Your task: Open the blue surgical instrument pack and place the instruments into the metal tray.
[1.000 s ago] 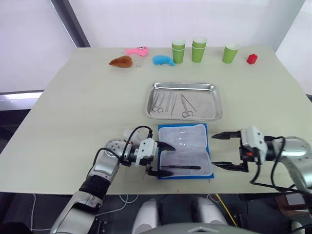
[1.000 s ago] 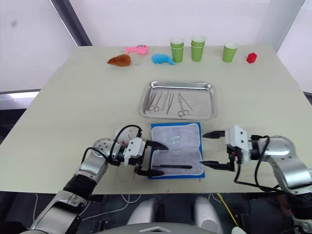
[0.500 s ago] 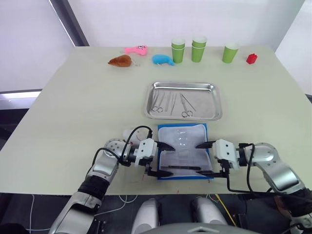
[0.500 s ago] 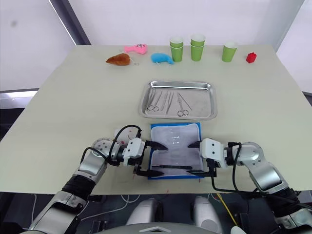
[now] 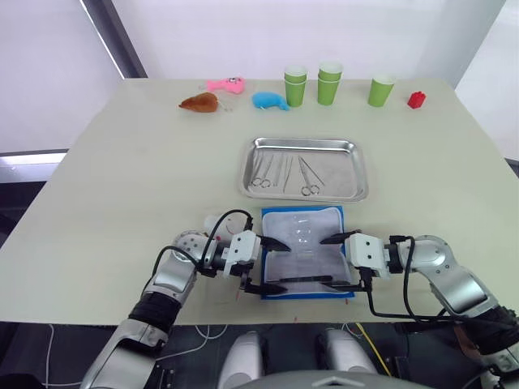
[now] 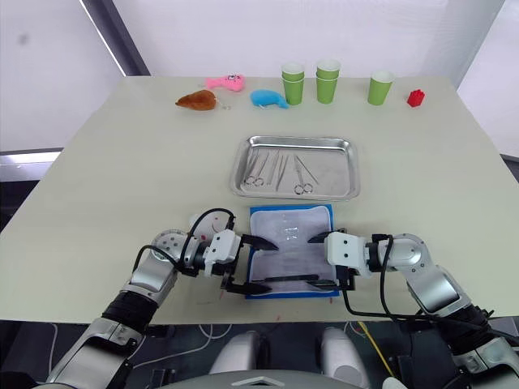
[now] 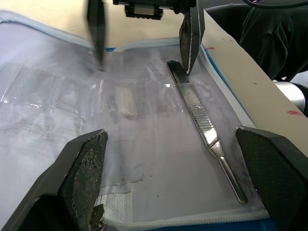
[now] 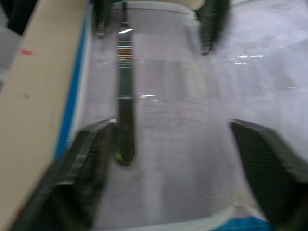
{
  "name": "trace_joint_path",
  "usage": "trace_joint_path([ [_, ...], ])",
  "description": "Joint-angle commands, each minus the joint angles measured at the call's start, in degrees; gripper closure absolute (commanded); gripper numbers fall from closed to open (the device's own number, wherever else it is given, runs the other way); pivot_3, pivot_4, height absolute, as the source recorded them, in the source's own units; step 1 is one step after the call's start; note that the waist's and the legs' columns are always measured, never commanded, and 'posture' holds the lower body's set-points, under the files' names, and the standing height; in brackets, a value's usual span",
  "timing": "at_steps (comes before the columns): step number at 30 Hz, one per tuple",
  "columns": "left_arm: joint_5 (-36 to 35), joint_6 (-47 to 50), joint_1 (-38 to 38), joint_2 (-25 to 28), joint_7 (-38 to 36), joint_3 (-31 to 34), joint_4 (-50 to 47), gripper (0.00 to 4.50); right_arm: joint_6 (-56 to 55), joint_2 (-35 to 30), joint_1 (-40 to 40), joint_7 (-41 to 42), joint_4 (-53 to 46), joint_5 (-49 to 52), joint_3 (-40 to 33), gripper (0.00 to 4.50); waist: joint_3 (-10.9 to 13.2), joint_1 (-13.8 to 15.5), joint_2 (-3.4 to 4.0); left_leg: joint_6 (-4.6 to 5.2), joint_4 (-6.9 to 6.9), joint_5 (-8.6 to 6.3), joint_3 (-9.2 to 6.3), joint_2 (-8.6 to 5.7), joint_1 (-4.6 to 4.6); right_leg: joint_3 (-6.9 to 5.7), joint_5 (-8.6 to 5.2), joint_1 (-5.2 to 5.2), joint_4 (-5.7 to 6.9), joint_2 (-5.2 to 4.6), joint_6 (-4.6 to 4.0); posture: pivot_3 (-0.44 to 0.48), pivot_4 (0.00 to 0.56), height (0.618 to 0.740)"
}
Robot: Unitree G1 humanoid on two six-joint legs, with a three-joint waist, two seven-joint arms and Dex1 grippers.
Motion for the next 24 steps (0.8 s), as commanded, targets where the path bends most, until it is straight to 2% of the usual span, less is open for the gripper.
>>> trace_joint_path([
  [1, 3.92, 2.45, 4.48, 2.04, -1.87, -4.19, 4.15, 0.00, 1.19, -1.96, 1.61, -0.21, 4.61, -4.73, 2.30, 1.86, -0.01, -0.01, -0.02, 0.00, 0.00, 0.00, 0.00, 0.00, 0.01, 0.00, 0.00, 0.00, 0.00, 0.00, 0.00, 0.000, 0.150, 0.739],
  [2, 3.89, 2.49, 4.50, 2.06, -1.82, -4.16, 4.14, 0.00, 1.14, -2.04, 1.62, -0.07, 4.78, -4.76, 2.40, 2.27, -0.03, -0.02, -0.03, 0.00, 0.00, 0.00, 0.00, 0.00, 0.01, 0.00, 0.00, 0.00, 0.00, 0.00, 0.00, 0.000, 0.150, 0.739],
  [3, 3.87, 2.51, 4.53, 2.09, -1.79, -4.14, 4.11, 0.00, 1.23, -2.03, 1.63, 0.03, 4.88, -4.69, 2.45, 2.41, -0.10, -0.07, -0.10, 0.00, 0.00, 0.00, 0.00, 0.01, 0.02, 0.00, 0.00, 0.00, 0.01, 0.01, 0.00, 0.000, 0.150, 0.739],
  [5, 3.85, 2.56, 4.70, 2.13, -1.67, -4.13, 3.99, 0.00, 1.58, -1.98, 1.67, 0.18, 4.88, -4.40, 2.52, 3.48, -0.15, -0.09, -0.17, 0.00, 0.00, 0.00, 0.01, 0.05, 0.12, 0.02, -0.01, 0.07, 0.03, 0.04, -0.03, 0.000, 0.150, 0.739],
  [8, 3.84, 2.61, 4.90, 2.05, -1.30, -4.23, 3.87, 0.00, 2.69, -1.35, 1.94, 0.34, 3.92, -2.69, 2.18, 4.48, -0.19, -0.08, -0.21, 0.00, 0.02, 0.00, 0.05, 0.10, 0.23, 0.04, -0.01, 0.09, 0.15, 0.06, -0.05, 0.000, 0.150, 0.739],
  [15, 3.86, 2.63, 4.94, 1.70, -0.83, -4.22, 4.25, 0.00, 4.52, -1.58, 0.81, 0.38, 0.87, -2.24, 1.66, 4.48, -0.24, -0.03, -0.24, 0.00, 0.02, 0.00, 0.11, 0.08, 0.34, 0.10, -0.06, 0.11, 0.33, 0.04, -0.14, 0.000, 0.150, 0.739],
  [24, 4.12, 2.28, 4.47, 1.41, -0.58, -4.18, 5.14, 0.00, 10.16, -3.82, -0.64, 0.35, -8.09, -1.42, 0.15, 4.48, -0.16, 0.08, -0.13, 0.00, 0.02, 0.00, 0.11, 0.01, 0.31, 0.10, -0.08, 0.09, 0.35, -0.04, -0.14, 0.000, 0.150, 0.739],
])
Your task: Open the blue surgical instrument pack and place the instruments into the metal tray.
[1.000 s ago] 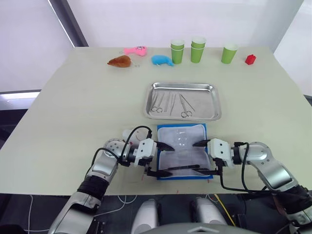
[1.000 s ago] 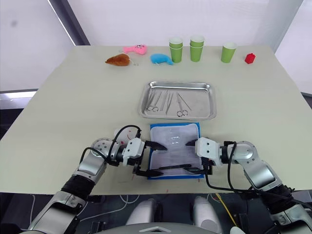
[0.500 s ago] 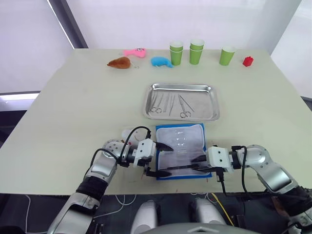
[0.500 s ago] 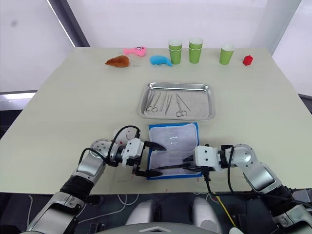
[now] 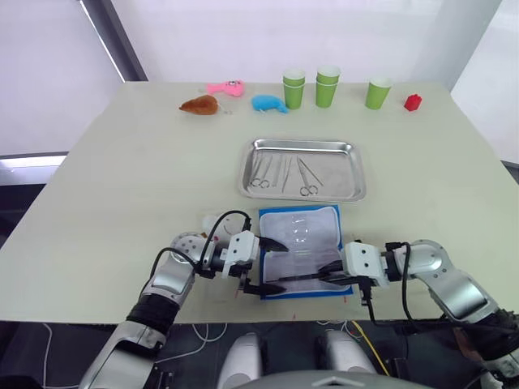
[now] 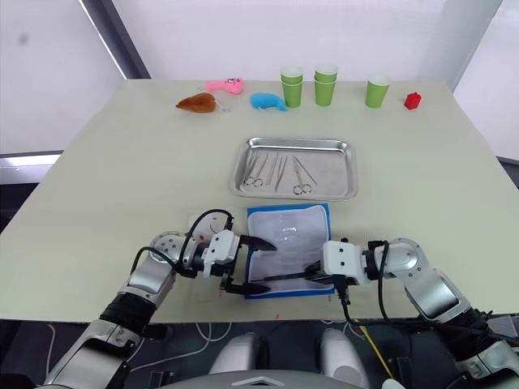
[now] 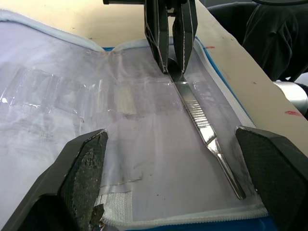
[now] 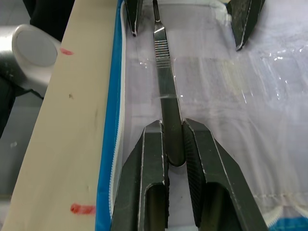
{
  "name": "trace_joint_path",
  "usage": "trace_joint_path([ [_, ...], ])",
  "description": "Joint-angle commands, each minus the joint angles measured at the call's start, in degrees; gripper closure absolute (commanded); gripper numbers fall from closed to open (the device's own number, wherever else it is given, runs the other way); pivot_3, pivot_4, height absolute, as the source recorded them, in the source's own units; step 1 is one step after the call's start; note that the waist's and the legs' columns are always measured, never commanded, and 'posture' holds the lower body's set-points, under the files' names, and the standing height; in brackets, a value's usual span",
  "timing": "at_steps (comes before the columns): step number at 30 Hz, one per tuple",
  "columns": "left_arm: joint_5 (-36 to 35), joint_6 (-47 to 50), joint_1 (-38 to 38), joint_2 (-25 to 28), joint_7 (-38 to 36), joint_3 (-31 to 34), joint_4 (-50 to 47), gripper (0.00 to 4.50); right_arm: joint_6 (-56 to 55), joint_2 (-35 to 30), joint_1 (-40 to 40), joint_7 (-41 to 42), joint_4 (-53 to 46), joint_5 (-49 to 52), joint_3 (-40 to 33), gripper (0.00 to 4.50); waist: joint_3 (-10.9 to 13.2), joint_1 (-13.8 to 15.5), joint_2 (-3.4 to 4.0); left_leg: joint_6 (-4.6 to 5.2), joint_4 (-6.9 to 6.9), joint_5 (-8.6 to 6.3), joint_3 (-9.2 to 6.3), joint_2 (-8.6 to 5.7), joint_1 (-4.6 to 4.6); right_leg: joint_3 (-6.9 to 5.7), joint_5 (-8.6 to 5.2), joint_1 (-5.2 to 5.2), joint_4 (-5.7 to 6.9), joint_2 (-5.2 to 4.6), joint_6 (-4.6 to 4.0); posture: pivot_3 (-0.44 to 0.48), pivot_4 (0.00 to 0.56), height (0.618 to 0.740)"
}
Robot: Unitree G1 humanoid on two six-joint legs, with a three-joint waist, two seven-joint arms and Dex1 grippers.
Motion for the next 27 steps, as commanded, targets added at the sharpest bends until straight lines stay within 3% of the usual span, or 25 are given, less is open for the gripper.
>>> trace_joint_path([
  [1, 4.19, 2.04, 3.81, 1.10, -1.43, -4.33, 5.23, 0.00, 3.29, -2.04, -0.84, -0.71, -3.12, -1.65, -1.12, 4.48, 0.03, 0.00, 0.05, 0.00, 0.00, 0.00, 0.00, 0.00, 0.00, 0.00, 0.00, 0.00, 0.00, 0.00, 0.00, 0.000, 0.150, 0.739],
  [16, 4.70, 1.33, 3.01, -0.05, -1.01, -4.54, 6.97, 0.00, 14.52, -8.46, -4.92, 0.56, -15.64, -1.15, -2.61, 4.48, 0.32, 0.12, 0.38, 0.00, 0.19, 0.00, -0.11, -0.03, -0.28, -0.12, 0.00, -0.13, 0.02, -0.03, 0.02, 0.000, 0.150, 0.739],
  [27, 4.79, 1.28, 2.93, -0.25, -0.93, -4.57, 7.01, 0.00, 16.18, -13.85, -4.59, 1.69, -17.44, -0.03, -5.32, 4.48, 0.34, 0.17, 0.39, 0.00, 0.24, 0.00, -0.12, -0.04, -0.33, -0.15, -0.01, -0.15, 0.01, -0.09, 0.03, 0.000, 0.150, 0.739],
])
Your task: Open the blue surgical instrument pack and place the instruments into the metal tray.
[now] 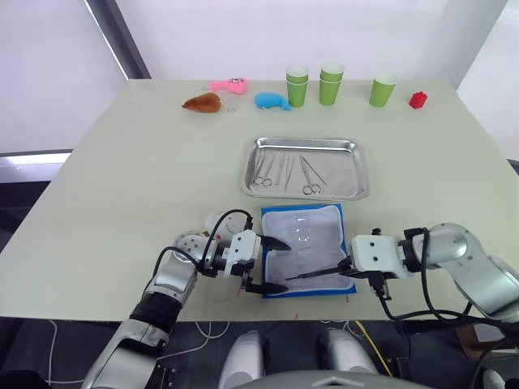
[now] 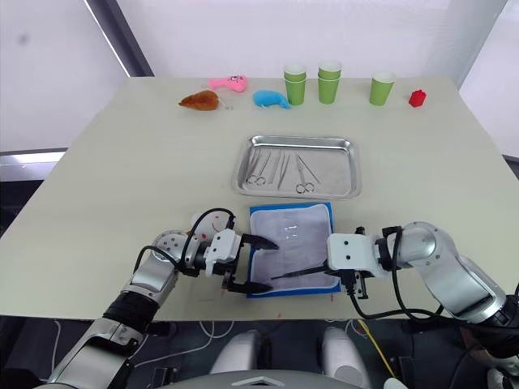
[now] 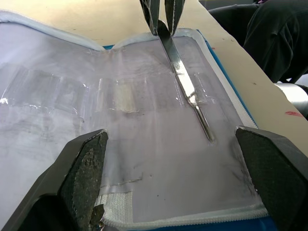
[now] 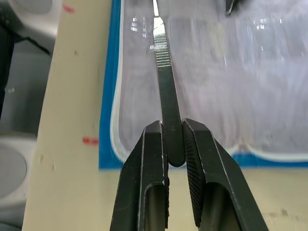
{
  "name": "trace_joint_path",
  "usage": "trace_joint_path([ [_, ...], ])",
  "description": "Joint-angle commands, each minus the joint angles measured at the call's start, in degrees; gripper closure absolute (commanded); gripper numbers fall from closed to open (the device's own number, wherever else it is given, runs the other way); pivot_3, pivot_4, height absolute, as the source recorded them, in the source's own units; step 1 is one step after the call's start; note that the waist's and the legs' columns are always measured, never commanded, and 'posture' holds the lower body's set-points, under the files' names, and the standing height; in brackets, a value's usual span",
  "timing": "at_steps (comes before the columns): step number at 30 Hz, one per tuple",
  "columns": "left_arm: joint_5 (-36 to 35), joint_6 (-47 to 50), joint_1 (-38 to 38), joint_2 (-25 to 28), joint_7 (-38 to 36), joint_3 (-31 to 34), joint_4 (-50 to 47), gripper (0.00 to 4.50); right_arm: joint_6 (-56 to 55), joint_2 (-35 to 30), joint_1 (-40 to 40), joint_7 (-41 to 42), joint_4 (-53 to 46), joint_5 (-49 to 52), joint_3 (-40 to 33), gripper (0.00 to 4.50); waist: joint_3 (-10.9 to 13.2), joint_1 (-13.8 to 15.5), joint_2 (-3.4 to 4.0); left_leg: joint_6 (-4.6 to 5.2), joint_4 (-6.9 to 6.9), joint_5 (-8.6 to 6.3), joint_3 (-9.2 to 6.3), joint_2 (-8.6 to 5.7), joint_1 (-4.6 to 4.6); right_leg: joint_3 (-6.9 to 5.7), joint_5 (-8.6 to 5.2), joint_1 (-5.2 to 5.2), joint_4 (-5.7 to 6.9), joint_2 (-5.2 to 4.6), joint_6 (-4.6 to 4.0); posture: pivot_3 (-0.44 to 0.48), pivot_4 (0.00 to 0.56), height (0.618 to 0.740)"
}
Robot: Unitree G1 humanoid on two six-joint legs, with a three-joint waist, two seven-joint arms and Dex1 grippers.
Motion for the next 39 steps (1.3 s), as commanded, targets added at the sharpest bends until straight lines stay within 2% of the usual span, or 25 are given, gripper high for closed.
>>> trace_joint_path([
  [1, 4.79, 1.83, 3.57, 0.58, -0.74, -4.55, 6.41, 0.00, -0.63, -1.99, -0.12, 0.07, -1.80, 1.21, -4.44, 4.48, 0.00, 0.01, 0.00, 0.00, 0.00, 0.00, 0.00, 0.00, 0.00, 0.00, 0.00, 0.00, 0.00, 0.00, 0.00, 0.000, 0.150, 0.739],
  [10, 4.71, 1.60, 3.26, 0.58, -1.15, -4.52, 6.81, 0.00, -4.36, -9.84, 5.44, 3.33, -0.35, 4.98, -12.60, 4.48, 0.09, 0.08, -0.01, 0.00, 0.00, 0.00, 0.00, 0.00, -0.03, -0.01, -0.01, 0.00, -0.03, -0.03, 0.02, 0.000, 0.150, 0.739],
  [16, 4.64, 1.27, 3.25, 0.88, -1.47, -4.35, 7.07, 0.00, -7.17, -10.32, 9.14, 4.78, 1.18, 9.82, -19.78, 4.48, 0.16, 0.10, 0.00, 0.00, 0.00, 0.00, -0.01, 0.01, -0.03, -0.04, -0.01, 0.01, -0.02, -0.02, 0.03, 0.000, 0.150, 0.739],
  [21, 4.67, 1.06, 2.98, 0.80, -1.63, -4.32, 7.42, 0.00, -2.46, -8.95, 8.77, 3.47, 1.39, 15.77, -24.96, 4.48, 0.16, 0.09, 0.01, 0.00, 0.01, 0.00, 0.01, 0.00, -0.01, -0.01, 0.00, 0.02, -0.01, -0.01, 0.03, 0.000, 0.150, 0.739],
  [26, 4.67, 0.89, 3.10, 0.84, -1.75, -4.35, 7.42, 0.00, 5.50, -3.18, 4.42, -4.29, 0.27, 19.05, -23.98, 4.48, 0.16, 0.06, 0.02, 0.00, 0.00, 0.00, -0.01, 0.03, 0.00, -0.02, 0.00, 0.02, 0.01, 0.00, 0.02, 0.000, 0.150, 0.739],
  [29, 4.71, 0.94, 2.89, 0.79, -1.61, -4.24, 7.57, 0.00, 10.95, 4.12, 0.66, -12.81, 1.75, 20.17, -24.12, 4.48, 0.14, -0.01, -0.01, 0.00, 0.00, 0.00, -0.01, 0.01, -0.01, -0.01, 0.00, 0.02, 0.00, 0.00, 0.02, 0.000, 0.150, 0.739],
  [31, 4.70, 0.98, 2.95, 0.84, -1.61, -4.20, 7.43, 0.00, 13.51, 5.63, -0.20, -14.21, 1.91, 20.65, -23.80, 4.48, 0.18, 0.06, 0.10, 0.00, 0.01, 0.00, 0.00, 0.03, -0.01, 0.01, 0.01, 0.01, 0.03, 0.01, 0.02, 0.000, 0.150, 0.739],
  [39, 4.63, 1.59, 3.37, 0.91, -1.51, -4.24, 6.43, 0.00, 27.66, 15.81, -9.45, -31.64, 9.38, 15.91, -19.73, 4.48, 0.07, -0.18, 0.29, 0.00, -0.01, 0.00, -0.02, 0.02, -0.03, 0.00, 0.00, -0.02, 0.06, 0.00, 0.00, 0.000, 0.150, 0.739],
])
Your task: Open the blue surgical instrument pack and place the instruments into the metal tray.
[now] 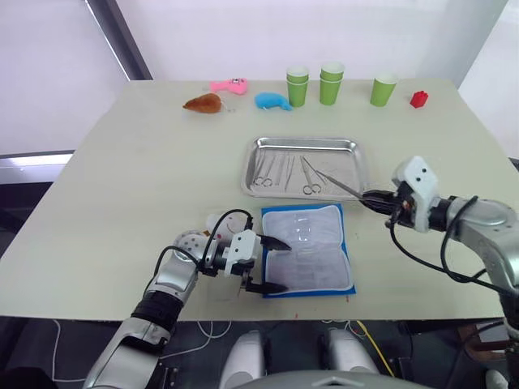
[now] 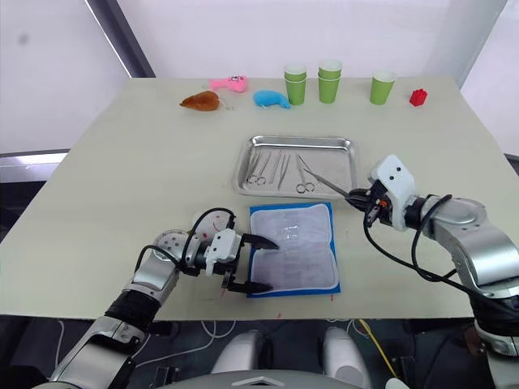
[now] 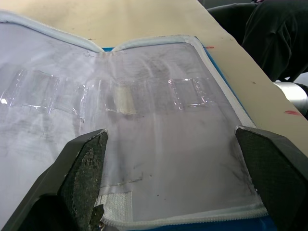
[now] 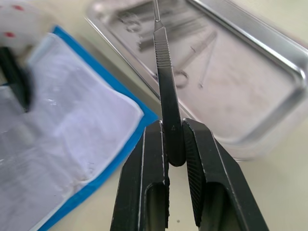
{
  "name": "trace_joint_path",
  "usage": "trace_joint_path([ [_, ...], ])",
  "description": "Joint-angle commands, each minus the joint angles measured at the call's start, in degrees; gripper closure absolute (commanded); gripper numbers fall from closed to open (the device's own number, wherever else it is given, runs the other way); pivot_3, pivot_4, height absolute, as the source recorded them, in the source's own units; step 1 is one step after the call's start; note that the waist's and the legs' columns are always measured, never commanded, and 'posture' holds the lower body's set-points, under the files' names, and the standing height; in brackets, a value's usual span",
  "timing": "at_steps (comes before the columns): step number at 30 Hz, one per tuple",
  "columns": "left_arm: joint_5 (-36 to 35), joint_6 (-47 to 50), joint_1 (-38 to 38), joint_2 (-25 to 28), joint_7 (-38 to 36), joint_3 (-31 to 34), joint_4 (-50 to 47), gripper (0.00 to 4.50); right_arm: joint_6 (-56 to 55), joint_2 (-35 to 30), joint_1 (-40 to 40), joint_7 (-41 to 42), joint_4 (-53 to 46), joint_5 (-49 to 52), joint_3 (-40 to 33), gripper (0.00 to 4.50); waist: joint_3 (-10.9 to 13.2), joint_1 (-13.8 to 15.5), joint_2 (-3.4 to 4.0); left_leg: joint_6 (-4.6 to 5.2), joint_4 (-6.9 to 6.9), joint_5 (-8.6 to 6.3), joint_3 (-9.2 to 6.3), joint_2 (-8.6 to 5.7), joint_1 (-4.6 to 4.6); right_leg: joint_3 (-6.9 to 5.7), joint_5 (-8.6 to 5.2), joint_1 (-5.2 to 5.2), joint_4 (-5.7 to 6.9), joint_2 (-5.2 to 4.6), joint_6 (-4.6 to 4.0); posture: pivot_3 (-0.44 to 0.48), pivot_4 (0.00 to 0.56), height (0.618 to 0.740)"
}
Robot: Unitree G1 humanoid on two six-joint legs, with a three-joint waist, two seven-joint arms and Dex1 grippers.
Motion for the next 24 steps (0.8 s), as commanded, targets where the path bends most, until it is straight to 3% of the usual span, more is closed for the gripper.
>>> trace_joint_path([
  [1, 4.65, 2.67, 3.98, 1.26, -0.62, -4.35, 4.85, 0.00, 4.47, 4.94, -6.04, -7.65, 4.33, -2.79, 2.08, 4.48, -0.01, -0.19, 0.04, 0.00, 0.00, 0.00, 0.04, 0.01, 0.02, 0.03, 0.00, 0.00, 0.01, 0.01, 0.00, 0.000, 0.150, 0.739],
  [12, 4.68, 2.87, 3.60, 1.39, -0.53, -4.18, 5.07, 0.00, 7.71, 17.95, -15.42, -20.88, 18.87, -7.29, 2.01, 4.48, -0.02, -0.14, 0.09, 0.00, -0.03, 0.00, -0.01, -0.04, -0.03, -0.02, 0.00, -0.04, 0.08, 0.01, 0.01, 0.000, 0.150, 0.739],
  [24, 4.83, 2.68, 3.60, 0.90, 0.01, -4.29, 5.22, 0.00, 3.32, 24.39, -20.67, -24.87, 31.33, -10.07, 1.76, 4.48, -0.01, -0.20, 0.12, 0.00, -0.02, 0.00, -0.02, -0.05, -0.03, -0.03, 0.01, -0.05, 0.12, 0.01, 0.02, 0.000, 0.150, 0.739],
])
